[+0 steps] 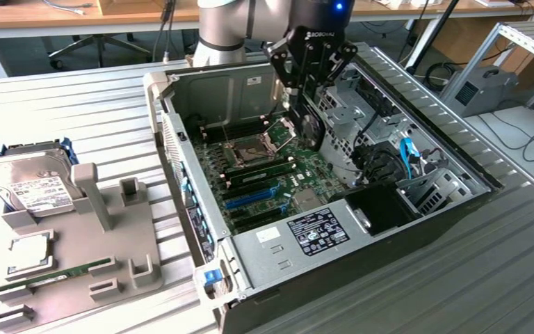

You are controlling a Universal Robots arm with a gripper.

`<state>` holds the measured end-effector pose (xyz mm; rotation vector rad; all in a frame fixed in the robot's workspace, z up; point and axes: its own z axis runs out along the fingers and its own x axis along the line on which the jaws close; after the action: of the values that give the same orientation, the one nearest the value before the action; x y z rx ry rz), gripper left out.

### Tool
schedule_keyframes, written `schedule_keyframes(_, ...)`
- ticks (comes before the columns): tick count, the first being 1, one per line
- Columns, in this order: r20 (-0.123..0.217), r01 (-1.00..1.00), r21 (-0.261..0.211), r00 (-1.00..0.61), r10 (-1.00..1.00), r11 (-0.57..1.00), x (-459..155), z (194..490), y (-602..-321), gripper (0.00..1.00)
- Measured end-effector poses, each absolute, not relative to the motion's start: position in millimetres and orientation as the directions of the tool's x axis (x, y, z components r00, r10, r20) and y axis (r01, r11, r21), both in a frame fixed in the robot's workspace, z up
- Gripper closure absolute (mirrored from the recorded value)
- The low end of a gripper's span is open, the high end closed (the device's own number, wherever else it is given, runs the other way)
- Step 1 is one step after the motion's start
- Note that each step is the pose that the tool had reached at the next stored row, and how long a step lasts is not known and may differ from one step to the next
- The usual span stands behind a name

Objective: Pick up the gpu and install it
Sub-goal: 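Pick up the gpu and move the gpu toward the slot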

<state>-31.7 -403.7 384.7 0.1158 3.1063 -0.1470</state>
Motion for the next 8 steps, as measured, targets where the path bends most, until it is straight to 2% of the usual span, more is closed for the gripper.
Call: schedule_keyframes(8,-0.033,0.076,-0.096,-0.997,0.073,0.993,-29.9,380.3,-403.4,0.74)
